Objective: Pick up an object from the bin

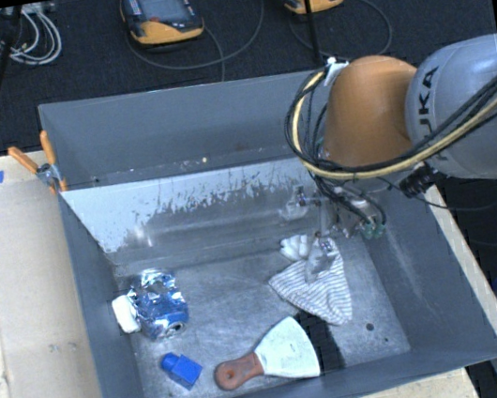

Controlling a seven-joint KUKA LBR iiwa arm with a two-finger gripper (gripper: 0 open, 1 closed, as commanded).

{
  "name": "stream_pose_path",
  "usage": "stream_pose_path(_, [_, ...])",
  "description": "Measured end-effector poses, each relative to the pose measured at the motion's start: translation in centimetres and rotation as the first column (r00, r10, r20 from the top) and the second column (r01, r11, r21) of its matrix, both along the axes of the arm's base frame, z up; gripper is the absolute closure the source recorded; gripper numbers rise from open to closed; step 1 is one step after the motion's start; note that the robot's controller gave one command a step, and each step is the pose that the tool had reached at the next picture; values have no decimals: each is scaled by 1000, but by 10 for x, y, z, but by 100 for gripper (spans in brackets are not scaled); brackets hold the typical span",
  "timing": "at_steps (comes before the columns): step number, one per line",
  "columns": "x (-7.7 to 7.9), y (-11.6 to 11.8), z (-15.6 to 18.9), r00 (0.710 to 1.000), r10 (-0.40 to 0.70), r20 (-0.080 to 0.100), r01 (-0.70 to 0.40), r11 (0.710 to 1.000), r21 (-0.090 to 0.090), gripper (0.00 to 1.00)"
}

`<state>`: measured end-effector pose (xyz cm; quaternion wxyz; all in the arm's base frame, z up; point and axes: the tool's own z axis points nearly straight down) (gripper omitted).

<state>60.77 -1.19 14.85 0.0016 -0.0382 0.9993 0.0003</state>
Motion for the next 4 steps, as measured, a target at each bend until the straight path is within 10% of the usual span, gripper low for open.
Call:
stream_pose_path(1, [-4, -27, -67, 985, 171, 12, -171, 985, 0, 100])
stream_pose_path(2, [-4, -27, -67, 985, 170, 12, -170, 985, 0, 100])
stream_pose_path(3, [-3, -48, 116, 979, 204, -3, -204, 979, 0, 100])
stream_pose_path(4, [-2, -49, 125, 979, 204, 0, -204, 979, 0, 0])
